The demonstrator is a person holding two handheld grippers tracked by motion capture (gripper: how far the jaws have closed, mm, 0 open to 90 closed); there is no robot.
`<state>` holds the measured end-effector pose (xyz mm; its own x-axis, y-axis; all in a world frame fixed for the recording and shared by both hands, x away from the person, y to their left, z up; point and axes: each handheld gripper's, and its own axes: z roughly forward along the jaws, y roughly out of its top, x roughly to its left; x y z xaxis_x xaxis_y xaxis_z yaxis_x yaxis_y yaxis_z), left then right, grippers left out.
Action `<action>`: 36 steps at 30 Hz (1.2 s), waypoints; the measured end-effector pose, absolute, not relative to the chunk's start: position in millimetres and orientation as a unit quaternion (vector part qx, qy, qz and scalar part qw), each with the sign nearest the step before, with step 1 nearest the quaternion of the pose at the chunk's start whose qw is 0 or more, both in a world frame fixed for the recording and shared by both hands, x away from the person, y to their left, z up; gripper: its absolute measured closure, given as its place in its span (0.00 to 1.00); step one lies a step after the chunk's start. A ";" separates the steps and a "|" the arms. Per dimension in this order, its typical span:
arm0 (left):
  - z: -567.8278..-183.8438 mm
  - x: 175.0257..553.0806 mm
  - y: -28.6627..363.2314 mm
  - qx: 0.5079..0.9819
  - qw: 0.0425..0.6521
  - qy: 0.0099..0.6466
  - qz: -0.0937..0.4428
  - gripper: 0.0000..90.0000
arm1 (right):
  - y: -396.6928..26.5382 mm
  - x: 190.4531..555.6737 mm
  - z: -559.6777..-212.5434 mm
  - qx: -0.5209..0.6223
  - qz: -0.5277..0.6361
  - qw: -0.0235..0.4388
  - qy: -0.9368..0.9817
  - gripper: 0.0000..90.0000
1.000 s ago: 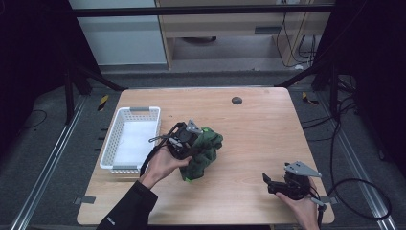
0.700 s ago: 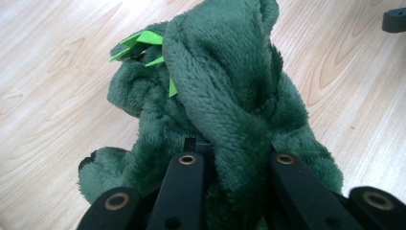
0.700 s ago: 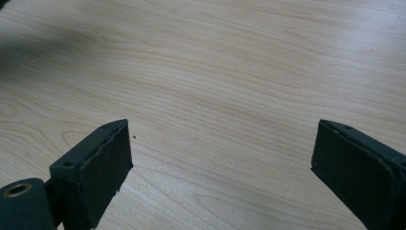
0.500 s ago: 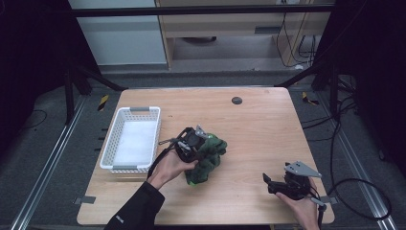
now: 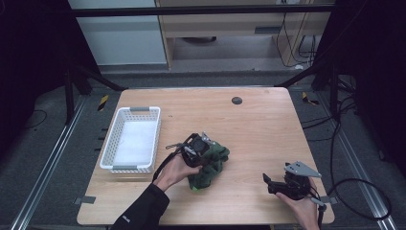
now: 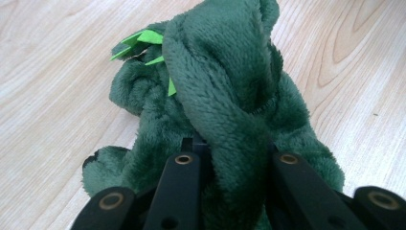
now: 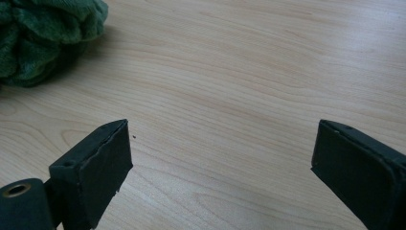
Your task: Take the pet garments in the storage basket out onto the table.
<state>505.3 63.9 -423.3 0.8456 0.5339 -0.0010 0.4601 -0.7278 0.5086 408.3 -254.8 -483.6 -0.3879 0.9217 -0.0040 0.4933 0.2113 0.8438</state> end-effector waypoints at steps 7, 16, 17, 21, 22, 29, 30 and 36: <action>-428.6 506.9 63.6 0.926 0.252 0.273 0.068 0.75 | -254.6 407.9 -483.1 0.486 0.401 0.266 0.730 0.07; -427.5 505.8 70.6 0.919 0.267 0.281 0.077 0.52 | -254.5 408.4 -483.5 0.484 0.399 0.267 0.731 0.07; -426.9 505.1 71.5 0.918 0.269 0.281 0.079 0.49 | -254.4 408.2 -483.4 0.485 0.399 0.265 0.731 0.07; -424.2 501.4 75.7 0.913 0.284 0.278 0.090 0.37 | -254.5 408.1 -483.5 0.485 0.399 0.266 0.731 0.06; -423.4 500.2 76.9 0.912 0.290 0.277 0.092 0.35 | -254.5 408.1 -483.5 0.485 0.399 0.266 0.731 0.06; -416.1 488.9 86.3 0.900 0.318 0.277 0.115 0.28 | -255.4 408.1 -483.9 0.486 0.397 0.270 0.730 0.06; -415.3 487.4 88.1 0.898 0.322 0.277 0.117 0.28 | -255.9 408.3 -484.0 0.486 0.397 0.271 0.730 0.06; -411.9 476.1 102.7 0.879 0.358 0.290 0.124 0.26 | -256.3 408.3 -484.4 0.490 0.397 0.271 0.727 0.05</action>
<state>476.1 102.7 -411.9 0.8010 0.5985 0.0111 0.4208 -0.5762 0.7007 408.3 -256.3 -484.4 -0.3733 0.9277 -0.0063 0.4969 0.2056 0.8431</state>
